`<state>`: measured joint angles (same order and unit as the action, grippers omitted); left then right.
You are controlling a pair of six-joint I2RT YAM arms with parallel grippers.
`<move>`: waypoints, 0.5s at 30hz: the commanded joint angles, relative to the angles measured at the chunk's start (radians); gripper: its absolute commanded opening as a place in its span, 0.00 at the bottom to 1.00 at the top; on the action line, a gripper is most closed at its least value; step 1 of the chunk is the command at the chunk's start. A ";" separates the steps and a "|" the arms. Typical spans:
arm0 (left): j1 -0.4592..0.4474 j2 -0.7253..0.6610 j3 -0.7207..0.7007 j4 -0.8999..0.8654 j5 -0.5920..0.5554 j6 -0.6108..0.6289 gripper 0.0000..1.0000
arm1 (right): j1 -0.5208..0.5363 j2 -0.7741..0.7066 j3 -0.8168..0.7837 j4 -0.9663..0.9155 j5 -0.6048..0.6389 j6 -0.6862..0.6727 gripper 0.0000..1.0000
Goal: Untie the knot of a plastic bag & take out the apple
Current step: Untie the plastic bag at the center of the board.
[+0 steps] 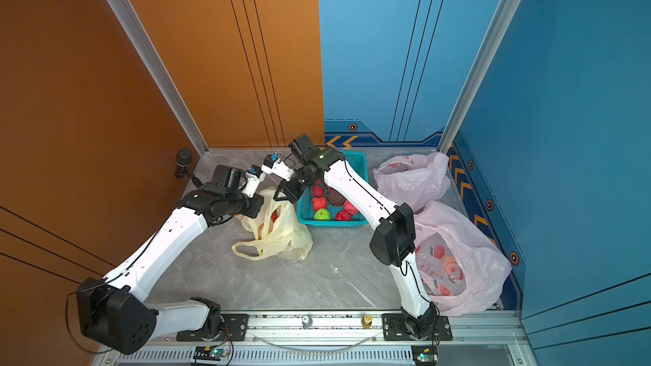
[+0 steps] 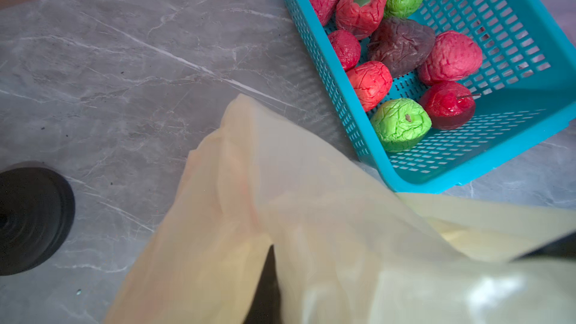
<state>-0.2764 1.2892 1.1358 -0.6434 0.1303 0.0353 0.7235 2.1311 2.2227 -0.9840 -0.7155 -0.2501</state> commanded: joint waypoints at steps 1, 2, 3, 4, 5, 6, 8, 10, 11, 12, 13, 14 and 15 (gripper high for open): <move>0.029 -0.017 0.022 -0.058 0.001 -0.064 0.00 | -0.006 -0.025 -0.019 0.067 0.045 0.074 0.06; 0.036 -0.034 0.014 -0.059 -0.002 -0.086 0.00 | -0.007 -0.038 -0.036 0.082 0.048 0.092 0.09; 0.046 -0.060 0.002 -0.059 -0.014 -0.117 0.00 | -0.011 -0.051 -0.063 0.109 0.053 0.120 0.12; 0.054 -0.090 -0.010 -0.059 -0.023 -0.148 0.00 | -0.015 -0.092 -0.100 0.147 0.062 0.158 0.20; 0.061 -0.117 -0.021 -0.059 -0.027 -0.173 0.00 | -0.015 -0.121 -0.140 0.190 0.066 0.195 0.29; 0.067 -0.151 -0.034 -0.059 -0.035 -0.206 0.00 | -0.015 -0.160 -0.200 0.250 0.063 0.240 0.34; 0.078 -0.211 -0.062 -0.057 -0.018 -0.265 0.00 | -0.051 -0.252 -0.333 0.383 0.065 0.319 0.42; 0.087 -0.272 -0.097 -0.053 -0.007 -0.325 0.00 | -0.053 -0.358 -0.482 0.501 0.089 0.376 0.48; 0.091 -0.297 -0.128 -0.043 0.002 -0.348 0.00 | -0.050 -0.401 -0.533 0.539 0.106 0.393 0.48; 0.096 -0.323 -0.159 -0.027 0.014 -0.383 0.00 | -0.042 -0.448 -0.589 0.574 0.125 0.412 0.48; 0.101 -0.349 -0.187 0.002 0.037 -0.418 0.00 | -0.030 -0.489 -0.638 0.604 0.144 0.428 0.47; 0.106 -0.369 -0.216 0.028 0.062 -0.453 0.00 | -0.012 -0.521 -0.675 0.621 0.155 0.438 0.47; 0.112 -0.390 -0.243 0.048 0.080 -0.490 0.00 | 0.026 -0.551 -0.707 0.631 0.168 0.447 0.46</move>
<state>-0.1791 0.9237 0.9558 -0.6437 0.1467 -0.3180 0.6849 1.6596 1.5826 -0.5079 -0.5987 0.1089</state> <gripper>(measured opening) 0.048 0.465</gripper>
